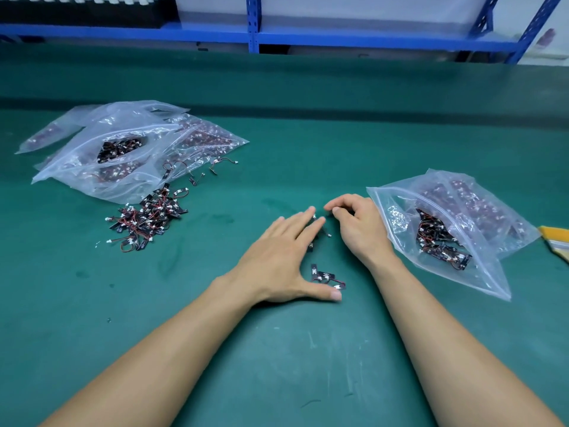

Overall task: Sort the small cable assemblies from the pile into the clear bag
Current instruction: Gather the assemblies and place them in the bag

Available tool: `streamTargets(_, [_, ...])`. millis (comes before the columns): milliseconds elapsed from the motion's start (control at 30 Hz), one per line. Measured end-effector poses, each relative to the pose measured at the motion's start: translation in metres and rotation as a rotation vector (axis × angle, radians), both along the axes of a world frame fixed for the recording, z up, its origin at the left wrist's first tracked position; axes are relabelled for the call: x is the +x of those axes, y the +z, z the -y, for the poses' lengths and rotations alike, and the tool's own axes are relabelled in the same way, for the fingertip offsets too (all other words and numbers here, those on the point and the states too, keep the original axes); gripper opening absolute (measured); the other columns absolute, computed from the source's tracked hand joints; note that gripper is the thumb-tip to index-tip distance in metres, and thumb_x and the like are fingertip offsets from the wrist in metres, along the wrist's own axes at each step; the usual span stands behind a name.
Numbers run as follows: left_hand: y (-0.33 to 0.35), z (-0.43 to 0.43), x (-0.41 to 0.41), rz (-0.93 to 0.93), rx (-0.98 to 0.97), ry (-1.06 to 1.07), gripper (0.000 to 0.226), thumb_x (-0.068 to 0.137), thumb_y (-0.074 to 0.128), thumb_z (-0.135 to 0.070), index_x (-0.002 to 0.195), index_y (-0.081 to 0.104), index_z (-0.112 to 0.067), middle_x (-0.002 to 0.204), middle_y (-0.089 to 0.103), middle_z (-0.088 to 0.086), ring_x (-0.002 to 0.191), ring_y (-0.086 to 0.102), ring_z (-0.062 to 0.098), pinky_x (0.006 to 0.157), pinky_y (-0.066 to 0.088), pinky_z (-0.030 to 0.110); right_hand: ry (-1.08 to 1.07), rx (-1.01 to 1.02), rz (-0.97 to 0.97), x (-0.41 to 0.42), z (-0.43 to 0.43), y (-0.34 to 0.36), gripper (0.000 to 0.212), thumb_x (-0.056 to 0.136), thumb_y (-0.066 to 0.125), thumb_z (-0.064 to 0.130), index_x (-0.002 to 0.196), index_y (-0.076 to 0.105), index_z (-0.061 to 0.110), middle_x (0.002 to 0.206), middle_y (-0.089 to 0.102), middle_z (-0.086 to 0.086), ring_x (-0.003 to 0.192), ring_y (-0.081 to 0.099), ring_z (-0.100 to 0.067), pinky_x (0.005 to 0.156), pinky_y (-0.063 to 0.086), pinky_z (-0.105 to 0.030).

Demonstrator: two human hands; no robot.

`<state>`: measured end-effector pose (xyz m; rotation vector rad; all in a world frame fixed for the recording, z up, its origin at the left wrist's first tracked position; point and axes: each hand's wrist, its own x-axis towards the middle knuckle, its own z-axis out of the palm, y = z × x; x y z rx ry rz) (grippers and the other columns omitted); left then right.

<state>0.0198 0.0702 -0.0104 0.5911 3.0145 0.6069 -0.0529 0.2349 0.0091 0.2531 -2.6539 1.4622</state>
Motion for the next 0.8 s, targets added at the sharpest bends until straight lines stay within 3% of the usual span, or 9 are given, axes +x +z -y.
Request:
streamTargets(67, [0.003,-0.010,-0.008,-0.030,0.001,0.004,0.115,0.062,0.049,-0.094,0.155,0.024,-0.031,0.162,0.019,-0.009,0.148,0.013,0.010,0.123,0.013,0.035,-0.002,-0.022,0.015,0.001,0.000,0.000,0.023,0.093,0.050,-0.007,0.097,0.072,-0.005,0.102,0.068,-0.014,0.094,0.054,-0.016,0.072,0.035,-0.003])
streamTargets(167, [0.007,-0.006,-0.013,-0.130,0.069,0.005,0.061,0.078,0.059,-0.074,0.125,0.060,-0.034,0.127,0.050,-0.013,0.118,0.042,0.010,0.105,0.037,0.035,0.003,-0.025,0.033,0.000,0.000,0.000,0.023,0.094,0.050,-0.006,0.098,0.072,-0.004,0.103,0.068,-0.014,0.098,0.055,-0.018,0.075,0.038,-0.014])
streamTargets(233, [0.008,0.003,-0.011,-0.162,0.148,-0.004,0.029,0.084,0.068,-0.054,0.103,0.066,-0.032,0.104,0.055,-0.014,0.098,0.045,0.010,0.092,0.043,0.035,0.006,-0.020,0.039,0.000,0.000,0.000,0.022,0.094,0.051,-0.006,0.098,0.072,-0.003,0.102,0.068,-0.013,0.096,0.054,-0.017,0.073,0.037,-0.013])
streamTargets(300, [0.007,0.014,-0.008,-0.163,0.238,-0.007,0.016,0.085,0.073,-0.036,0.096,0.065,-0.028,0.095,0.058,-0.015,0.092,0.047,0.010,0.086,0.045,0.036,0.000,-0.015,0.037,0.000,0.000,-0.001,0.022,0.093,0.051,-0.006,0.098,0.073,-0.003,0.099,0.067,-0.012,0.092,0.052,-0.016,0.068,0.034,-0.005])
streamTargets(367, [0.006,0.025,-0.004,-0.130,0.362,0.023,0.023,0.083,0.076,-0.031,0.102,0.064,-0.027,0.096,0.062,-0.017,0.095,0.052,0.008,0.086,0.047,0.033,-0.003,-0.018,0.040,0.000,0.000,-0.002,0.023,0.094,0.051,-0.006,0.098,0.073,-0.002,0.097,0.064,-0.009,0.090,0.050,-0.015,0.066,0.032,-0.002])
streamTargets(467, [0.007,0.043,0.000,-0.135,0.441,0.085,0.043,0.081,0.071,-0.049,0.118,0.059,-0.031,0.110,0.062,-0.019,0.108,0.054,0.006,0.095,0.044,0.025,-0.005,-0.025,0.041,-0.001,0.000,-0.003,0.023,0.094,0.050,-0.007,0.098,0.072,-0.002,0.094,0.061,-0.008,0.088,0.048,-0.016,0.065,0.032,-0.002])
streamTargets(567, [0.007,0.055,0.002,-0.131,0.326,0.158,0.064,0.076,0.060,-0.070,0.128,0.054,-0.033,0.124,0.053,-0.019,0.116,0.047,0.007,0.101,0.038,0.026,-0.003,-0.023,0.041,-0.001,0.000,-0.003,0.023,0.094,0.050,-0.007,0.097,0.072,-0.002,0.094,0.062,-0.008,0.087,0.048,-0.016,0.064,0.032,-0.003])
streamTargets(667, [0.008,0.045,0.006,-0.082,0.168,0.191,0.083,0.071,0.048,-0.084,0.138,0.048,-0.034,0.140,0.046,-0.016,0.132,0.037,0.009,0.112,0.032,0.036,-0.005,-0.014,0.035,-0.001,0.000,-0.003,0.023,0.094,0.051,-0.006,0.098,0.073,-0.001,0.097,0.065,-0.012,0.087,0.051,-0.017,0.065,0.033,-0.003])
streamTargets(800, [0.003,-0.003,0.006,-0.019,0.052,0.094,0.095,0.069,0.041,-0.090,0.148,0.037,-0.037,0.161,0.024,-0.011,0.150,0.011,0.010,0.124,0.011,0.040,-0.003,-0.007,0.022,0.000,0.001,-0.001,0.022,0.093,0.051,-0.007,0.097,0.073,-0.002,0.101,0.069,-0.017,0.089,0.053,-0.017,0.069,0.035,-0.003])
